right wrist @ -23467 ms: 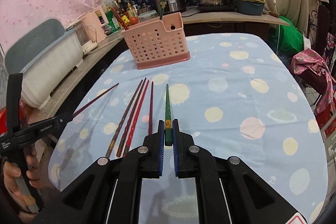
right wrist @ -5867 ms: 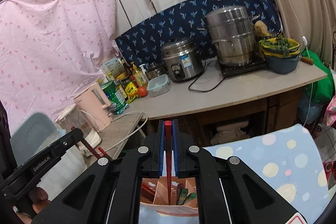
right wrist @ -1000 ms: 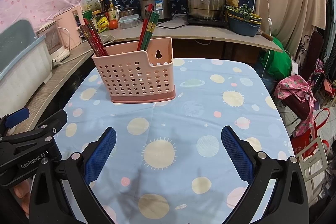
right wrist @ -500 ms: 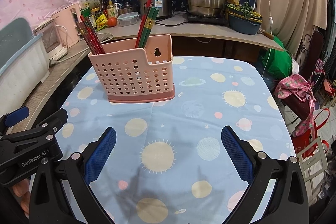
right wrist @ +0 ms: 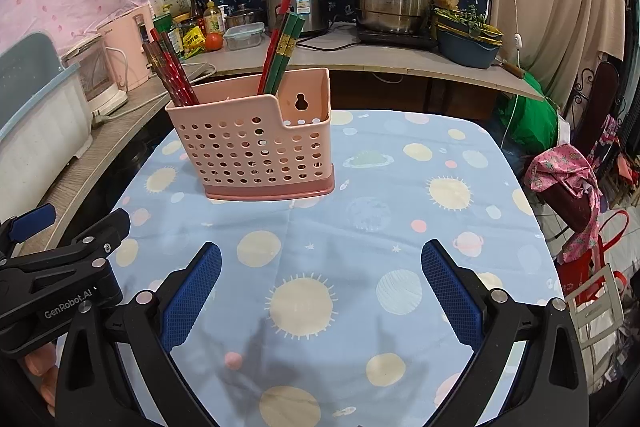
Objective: Organize utensils
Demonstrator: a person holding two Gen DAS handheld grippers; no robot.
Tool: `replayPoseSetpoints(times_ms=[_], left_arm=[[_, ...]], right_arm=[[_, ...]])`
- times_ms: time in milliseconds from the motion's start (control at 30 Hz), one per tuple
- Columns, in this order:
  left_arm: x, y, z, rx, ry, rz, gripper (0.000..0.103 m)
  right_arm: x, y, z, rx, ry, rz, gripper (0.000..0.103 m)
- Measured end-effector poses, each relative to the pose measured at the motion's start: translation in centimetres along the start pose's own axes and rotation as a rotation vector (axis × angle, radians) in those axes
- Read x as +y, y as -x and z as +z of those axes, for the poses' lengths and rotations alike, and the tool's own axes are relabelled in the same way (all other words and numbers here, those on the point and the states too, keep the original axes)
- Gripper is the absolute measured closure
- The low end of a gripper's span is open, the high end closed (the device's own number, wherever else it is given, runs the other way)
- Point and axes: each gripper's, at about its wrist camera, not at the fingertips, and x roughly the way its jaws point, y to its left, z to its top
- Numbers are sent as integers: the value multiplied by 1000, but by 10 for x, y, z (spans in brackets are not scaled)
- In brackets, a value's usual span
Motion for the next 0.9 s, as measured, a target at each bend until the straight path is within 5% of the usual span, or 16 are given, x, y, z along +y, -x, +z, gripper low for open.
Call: replayPoseSetpoints(times_ms=[900], left_arm=[[-2,-33,27,-10,5,27,7]], right_arm=[[5,-30,22,-5,7,-8,6]])
